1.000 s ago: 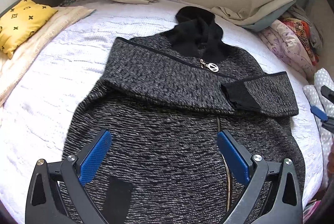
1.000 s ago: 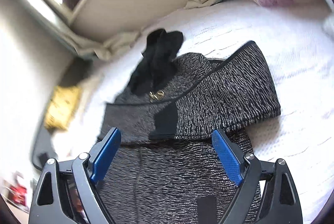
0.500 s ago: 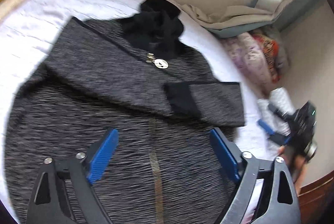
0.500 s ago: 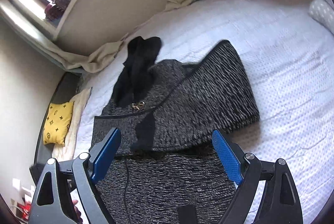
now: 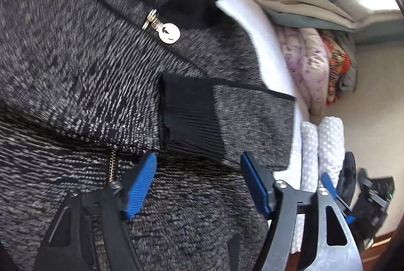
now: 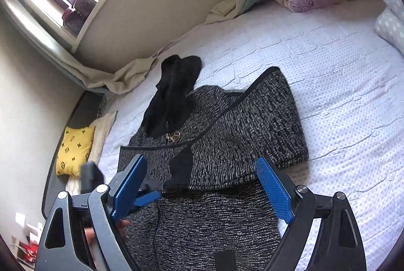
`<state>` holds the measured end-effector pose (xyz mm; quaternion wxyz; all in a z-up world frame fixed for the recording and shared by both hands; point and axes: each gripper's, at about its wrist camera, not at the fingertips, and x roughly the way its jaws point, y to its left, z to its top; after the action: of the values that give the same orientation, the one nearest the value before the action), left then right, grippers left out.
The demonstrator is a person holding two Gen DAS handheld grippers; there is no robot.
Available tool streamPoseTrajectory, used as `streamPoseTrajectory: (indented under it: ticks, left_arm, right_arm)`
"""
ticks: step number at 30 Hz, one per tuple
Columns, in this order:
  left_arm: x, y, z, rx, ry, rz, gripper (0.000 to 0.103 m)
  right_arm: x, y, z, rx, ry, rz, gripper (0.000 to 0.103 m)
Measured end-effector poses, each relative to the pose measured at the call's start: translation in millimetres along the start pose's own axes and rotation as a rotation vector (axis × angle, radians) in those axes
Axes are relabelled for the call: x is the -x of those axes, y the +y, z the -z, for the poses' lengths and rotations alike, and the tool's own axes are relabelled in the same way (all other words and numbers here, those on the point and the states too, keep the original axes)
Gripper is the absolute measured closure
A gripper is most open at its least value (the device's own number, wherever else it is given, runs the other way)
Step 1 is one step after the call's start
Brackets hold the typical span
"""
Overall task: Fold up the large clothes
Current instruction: 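Move the left gripper to the cuff of the second folded sleeve, then close the left gripper on the black ribbed sleeve cuff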
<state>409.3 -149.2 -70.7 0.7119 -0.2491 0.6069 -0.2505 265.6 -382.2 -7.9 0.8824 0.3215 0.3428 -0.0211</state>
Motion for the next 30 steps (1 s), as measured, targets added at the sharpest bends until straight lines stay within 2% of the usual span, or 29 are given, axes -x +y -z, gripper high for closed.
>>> streamPoseTrajectory:
  ticks: [3, 9, 12, 14, 15, 21, 26, 30]
  left_arm:
    - [-12, 5, 0, 0.039, 0.004, 0.001, 0.036]
    - [-15, -3, 0, 0.024, -0.020, 0.002, 0.038]
    - [-21, -7, -4, 0.039, -0.031, 0.009, 0.048]
    - [-24, -14, -4, 0.015, -0.017, 0.027, 0.060]
    - [-25, -17, -3, 0.005, -0.011, 0.025, 0.062]
    - [-29, -28, -2, -0.012, -0.032, 0.001, 0.062]
    - [-35, -17, -18, 0.064, -0.064, 0.004, 0.062]
    - [-49, -11, -25, 0.106, -0.059, 0.012, 0.063]
  right_arm:
    - [5, -4, -4, -0.023, -0.016, -0.013, 0.015]
    - [5, -10, -9, -0.068, -0.022, -0.026, 0.015]
    - [5, -12, -10, -0.082, -0.025, -0.029, 0.014]
    - [5, -11, -8, -0.086, -0.020, -0.035, 0.015]
    - [5, -11, -8, -0.087, -0.019, -0.038, 0.015]
    - [6, -11, -8, -0.093, -0.022, -0.047, 0.014]
    - [3, -12, -6, -0.108, -0.008, -0.053, 0.015]
    - [2, -11, -7, -0.111, -0.009, -0.055, 0.015]
